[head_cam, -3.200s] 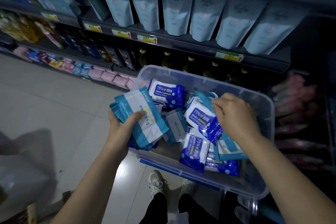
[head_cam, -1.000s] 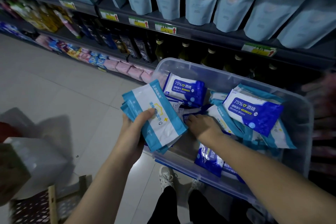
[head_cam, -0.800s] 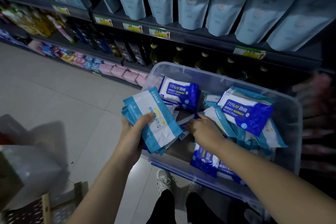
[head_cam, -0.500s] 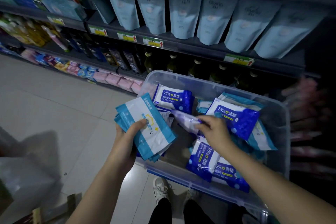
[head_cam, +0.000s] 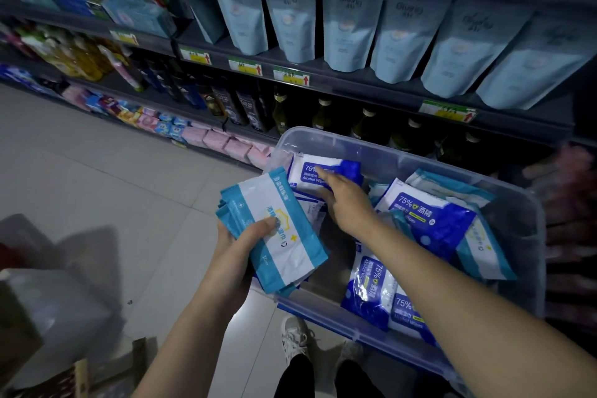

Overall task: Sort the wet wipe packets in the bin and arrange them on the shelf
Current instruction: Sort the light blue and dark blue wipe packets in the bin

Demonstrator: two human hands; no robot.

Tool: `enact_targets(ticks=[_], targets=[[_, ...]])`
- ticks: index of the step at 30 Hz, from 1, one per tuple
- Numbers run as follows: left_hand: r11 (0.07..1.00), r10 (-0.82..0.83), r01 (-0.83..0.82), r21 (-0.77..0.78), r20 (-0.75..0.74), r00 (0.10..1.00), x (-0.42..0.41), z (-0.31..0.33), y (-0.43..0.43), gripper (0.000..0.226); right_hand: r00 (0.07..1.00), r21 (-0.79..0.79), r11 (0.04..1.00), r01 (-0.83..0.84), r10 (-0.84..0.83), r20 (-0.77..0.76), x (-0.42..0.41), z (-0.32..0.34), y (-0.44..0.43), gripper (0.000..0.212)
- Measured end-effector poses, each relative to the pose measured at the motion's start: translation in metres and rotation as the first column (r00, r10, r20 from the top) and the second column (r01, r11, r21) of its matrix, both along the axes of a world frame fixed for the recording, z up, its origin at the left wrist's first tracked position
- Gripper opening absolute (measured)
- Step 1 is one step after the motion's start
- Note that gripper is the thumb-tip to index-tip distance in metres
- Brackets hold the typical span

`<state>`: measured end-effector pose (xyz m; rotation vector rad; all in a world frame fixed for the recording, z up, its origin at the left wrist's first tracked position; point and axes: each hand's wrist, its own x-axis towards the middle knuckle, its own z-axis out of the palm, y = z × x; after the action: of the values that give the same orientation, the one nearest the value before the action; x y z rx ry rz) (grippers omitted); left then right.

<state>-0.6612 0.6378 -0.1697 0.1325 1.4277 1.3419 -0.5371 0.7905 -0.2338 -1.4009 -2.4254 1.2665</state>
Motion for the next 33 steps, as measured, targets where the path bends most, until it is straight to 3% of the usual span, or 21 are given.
enact_targets(ticks=[3, 6, 8, 10, 12, 15, 18, 20, 22, 23, 25, 26, 27, 28, 29, 30, 33], targets=[[1.0, 0.007, -0.007, -0.005, 0.008, 1.0, -0.002, -0.002, 0.0, 0.072, 0.99, 0.103, 0.988, 0.117, -0.107, -0.094, 0.017, 0.001, -0.001, 0.04], [1.0, 0.014, -0.014, -0.008, 0.01, 1.0, -0.003, -0.001, 0.001, 0.072, 0.974, 0.243, 0.944, 0.226, -0.213, -0.078, 0.035, 0.001, 0.001, 0.039], [1.0, 0.013, -0.013, -0.002, 0.003, 1.0, -0.004, 0.001, 0.003, 0.071, 0.991, 0.287, 0.949, 0.135, -0.134, -0.022, 0.039, -0.001, -0.001, 0.041], [1.0, 0.011, -0.011, 0.004, -0.002, 1.0, -0.004, 0.004, 0.004, 0.07, 0.993, 0.283, 0.956, -0.079, 0.05, 0.106, 0.038, -0.003, -0.005, 0.05], [1.0, 0.008, -0.008, 0.004, -0.006, 1.0, -0.004, 0.006, 0.005, 0.069, 0.932, 0.21, 0.933, -0.293, 0.229, 0.282, 0.032, -0.003, -0.008, 0.066], [1.0, 0.006, -0.006, 0.014, -0.009, 1.0, -0.005, 0.009, 0.006, 0.069, 0.87, 0.139, 0.909, -0.394, 0.319, 0.377, 0.027, 0.001, -0.002, 0.075], [1.0, -0.017, 0.017, 0.013, -0.015, 1.0, -0.004, 0.011, 0.008, 0.067, 0.948, 0.123, 0.956, -0.265, 0.235, 0.214, 0.029, 0.004, 0.002, 0.065], [0.999, -0.045, 0.045, 0.012, -0.03, 0.999, -0.001, 0.013, 0.009, 0.065, 1.0, 0.085, 0.996, 0.018, -0.019, 0.01, 0.04, 0.007, -0.001, 0.05], [0.997, -0.08, 0.081, 0.017, -0.055, 0.995, 0.003, 0.014, 0.012, 0.064, 0.987, 0.075, 0.985, 0.153, -0.149, -0.051, 0.058, 0.009, -0.008, 0.04], [0.995, -0.101, 0.102, 0.017, -0.066, 0.993, 0.006, 0.014, 0.013, 0.065, 0.994, 0.116, 0.987, 0.108, -0.107, -0.009, 0.067, 0.005, -0.015, 0.037], [0.99, -0.137, 0.139, 0.015, -0.08, 0.987, 0.013, 0.016, 0.017, 0.065, 0.983, 0.313, 0.934, -0.173, 0.143, 0.117, 0.082, -0.007, -0.03, 0.029], [0.987, -0.159, 0.161, 0.015, -0.085, 0.984, 0.016, 0.016, 0.019, 0.065, 0.933, 0.393, 0.849, -0.353, 0.285, 0.222, 0.087, -0.016, -0.037, 0.021], [0.982, -0.186, 0.187, 0.012, -0.088, 0.979, 0.019, 0.017, 0.02, 0.065, 0.84, 0.375, 0.761, -0.53, 0.409, 0.356, 0.089, -0.025, -0.045, 0.017], [0.976, -0.218, 0.219, 0.006, -0.087, 0.972, 0.022, 0.016, 0.022, 0.064, 0.709, 0.26, 0.695, -0.67, 0.495, 0.502, 0.089, -0.029, -0.052, 0.03], [0.968, -0.252, 0.252, -0.005, -0.088, 0.964, 0.025, 0.015, 0.023, 0.065, 0.586, 0.128, 0.669, -0.732, 0.522, 0.62, 0.091, -0.034, -0.055, 0.047], [0.957, -0.291, 0.29, -0.02, -0.093, 0.952, 0.029, 0.014, 0.025, 0.068, 0.513, 0.092, 0.651, -0.754, 0.496, 0.7, 0.095, -0.038, -0.054, 0.059], [0.914, -0.406, 0.397, -0.088, -0.122, 0.906, 0.041, 0.003, 0.033, 0.075, 0.432, 0.081, 0.635, -0.769, 0.421, 0.798, 0.11, -0.032, -0.049, 0.061]])
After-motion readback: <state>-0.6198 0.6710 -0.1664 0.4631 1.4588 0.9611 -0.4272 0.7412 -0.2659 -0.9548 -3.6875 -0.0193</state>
